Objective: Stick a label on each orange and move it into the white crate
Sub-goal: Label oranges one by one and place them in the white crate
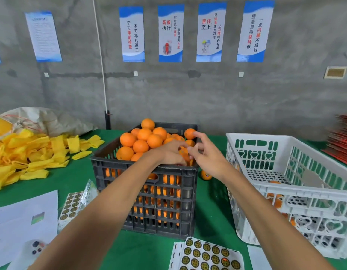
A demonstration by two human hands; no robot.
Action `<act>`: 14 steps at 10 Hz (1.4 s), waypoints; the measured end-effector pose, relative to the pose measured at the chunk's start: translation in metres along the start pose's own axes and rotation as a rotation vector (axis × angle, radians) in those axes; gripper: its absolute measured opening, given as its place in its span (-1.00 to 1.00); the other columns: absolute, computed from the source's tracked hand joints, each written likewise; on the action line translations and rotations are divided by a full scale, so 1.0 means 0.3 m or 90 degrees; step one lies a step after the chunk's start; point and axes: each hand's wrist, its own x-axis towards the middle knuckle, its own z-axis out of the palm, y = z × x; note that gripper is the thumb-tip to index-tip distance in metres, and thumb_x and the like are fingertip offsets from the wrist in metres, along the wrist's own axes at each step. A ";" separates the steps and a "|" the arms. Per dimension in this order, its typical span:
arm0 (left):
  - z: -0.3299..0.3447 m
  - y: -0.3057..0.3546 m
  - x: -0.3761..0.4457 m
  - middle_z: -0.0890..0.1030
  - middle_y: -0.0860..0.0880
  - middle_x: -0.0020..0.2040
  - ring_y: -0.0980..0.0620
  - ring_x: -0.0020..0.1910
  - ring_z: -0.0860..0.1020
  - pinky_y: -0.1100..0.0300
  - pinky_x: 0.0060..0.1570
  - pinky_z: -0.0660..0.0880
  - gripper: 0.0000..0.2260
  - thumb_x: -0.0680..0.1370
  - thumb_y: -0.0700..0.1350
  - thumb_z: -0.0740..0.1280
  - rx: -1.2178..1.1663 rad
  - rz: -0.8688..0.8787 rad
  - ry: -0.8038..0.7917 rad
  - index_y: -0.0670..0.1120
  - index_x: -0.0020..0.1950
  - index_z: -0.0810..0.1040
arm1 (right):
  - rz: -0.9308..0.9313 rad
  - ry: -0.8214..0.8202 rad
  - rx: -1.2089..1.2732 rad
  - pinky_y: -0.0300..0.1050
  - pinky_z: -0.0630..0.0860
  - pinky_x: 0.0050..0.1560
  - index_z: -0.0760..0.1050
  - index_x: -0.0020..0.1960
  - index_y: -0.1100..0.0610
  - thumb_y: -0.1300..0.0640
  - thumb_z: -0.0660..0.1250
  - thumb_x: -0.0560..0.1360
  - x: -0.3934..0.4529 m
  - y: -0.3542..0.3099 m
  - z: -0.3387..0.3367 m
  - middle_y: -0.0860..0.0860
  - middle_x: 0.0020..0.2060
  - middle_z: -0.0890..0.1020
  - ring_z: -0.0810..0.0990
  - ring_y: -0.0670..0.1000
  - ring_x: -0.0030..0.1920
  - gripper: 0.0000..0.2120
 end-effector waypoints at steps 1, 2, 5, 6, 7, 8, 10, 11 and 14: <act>0.002 0.002 -0.007 0.48 -0.16 0.39 -0.14 0.35 0.50 -0.01 0.38 0.45 -0.46 0.52 -0.14 0.52 -0.026 0.049 0.088 -0.09 0.47 0.43 | 0.009 0.004 0.017 0.07 0.48 0.32 0.17 0.58 -0.04 0.09 0.28 0.67 0.016 0.002 -0.002 -0.16 -0.22 0.67 0.64 -0.06 0.10 -0.46; 0.008 -0.003 0.012 0.42 -0.13 0.40 -0.12 0.34 0.48 -0.02 0.36 0.46 -0.43 0.50 -0.09 0.55 -0.037 0.096 0.133 -0.02 0.45 0.42 | -0.012 0.058 -0.022 -0.01 0.52 0.10 0.16 0.59 -0.06 0.04 0.29 0.67 0.021 0.003 -0.016 -0.11 -0.21 0.66 0.63 -0.10 -0.02 -0.45; 0.031 0.001 0.053 0.45 -0.03 0.33 -0.05 0.27 0.52 -0.02 0.30 0.53 -0.39 0.40 -0.03 0.62 -0.123 0.173 0.249 0.04 0.39 0.46 | -0.011 0.090 -0.051 -0.22 0.44 -0.15 0.02 0.64 -0.09 -0.14 0.21 0.68 0.003 -0.005 -0.090 -0.12 -0.17 0.69 0.62 -0.24 -0.11 -0.38; 0.041 0.019 0.056 0.46 -0.04 0.31 -0.05 0.26 0.54 0.00 0.29 0.54 -0.31 0.33 0.02 0.65 -0.185 0.198 0.264 -0.01 0.40 0.46 | 0.025 0.068 -0.027 -0.26 0.43 -0.13 0.03 0.63 -0.11 -0.05 0.13 0.72 -0.011 0.014 -0.105 -0.08 -0.11 0.70 0.61 -0.27 -0.05 -0.47; 0.052 0.034 0.063 0.45 -0.02 0.30 -0.06 0.26 0.54 -0.03 0.29 0.54 -0.30 0.32 0.01 0.66 -0.189 0.217 0.270 0.03 0.39 0.47 | 0.022 0.051 0.004 -0.24 0.44 -0.02 0.04 0.64 -0.07 0.08 0.13 0.72 -0.036 0.023 -0.119 -0.07 -0.10 0.67 0.60 -0.20 0.03 -0.47; 0.071 0.028 0.077 0.42 -0.02 0.26 -0.06 0.24 0.54 -0.09 0.28 0.55 -0.34 0.33 -0.08 0.67 -0.195 0.210 0.287 0.14 0.35 0.47 | -0.010 0.098 0.001 -0.23 0.45 -0.17 0.12 0.61 -0.05 0.19 0.09 0.71 -0.067 0.037 -0.134 -0.07 -0.10 0.64 0.56 -0.18 -0.20 -0.50; 0.096 0.019 0.091 0.41 0.03 0.20 -0.02 0.18 0.53 -0.09 0.22 0.57 -0.33 0.28 0.01 0.62 -0.154 0.224 0.300 0.20 0.33 0.47 | -0.037 0.114 0.048 -0.14 0.48 -0.03 0.15 0.59 -0.09 0.11 0.16 0.71 -0.083 0.026 -0.137 -0.18 -0.13 0.66 0.58 -0.21 -0.18 -0.52; 0.104 0.020 0.088 0.41 0.04 0.20 0.01 0.18 0.53 -0.06 0.21 0.57 -0.35 0.30 0.01 0.61 -0.123 0.256 0.306 0.20 0.35 0.46 | -0.030 0.099 0.035 0.05 0.54 0.20 0.12 0.60 -0.09 0.07 0.26 0.67 -0.069 0.019 -0.124 -0.14 -0.13 0.65 0.65 -0.04 -0.02 -0.44; 0.099 -0.003 0.095 0.40 0.08 0.19 0.07 0.18 0.52 0.08 0.11 0.60 -0.38 0.36 -0.05 0.64 -0.143 0.325 0.373 0.14 0.35 0.47 | 0.036 0.132 0.076 -0.01 0.38 0.33 0.19 0.59 -0.02 -0.23 0.39 0.56 -0.062 0.055 -0.121 -0.16 -0.20 0.74 0.61 -0.20 0.15 -0.28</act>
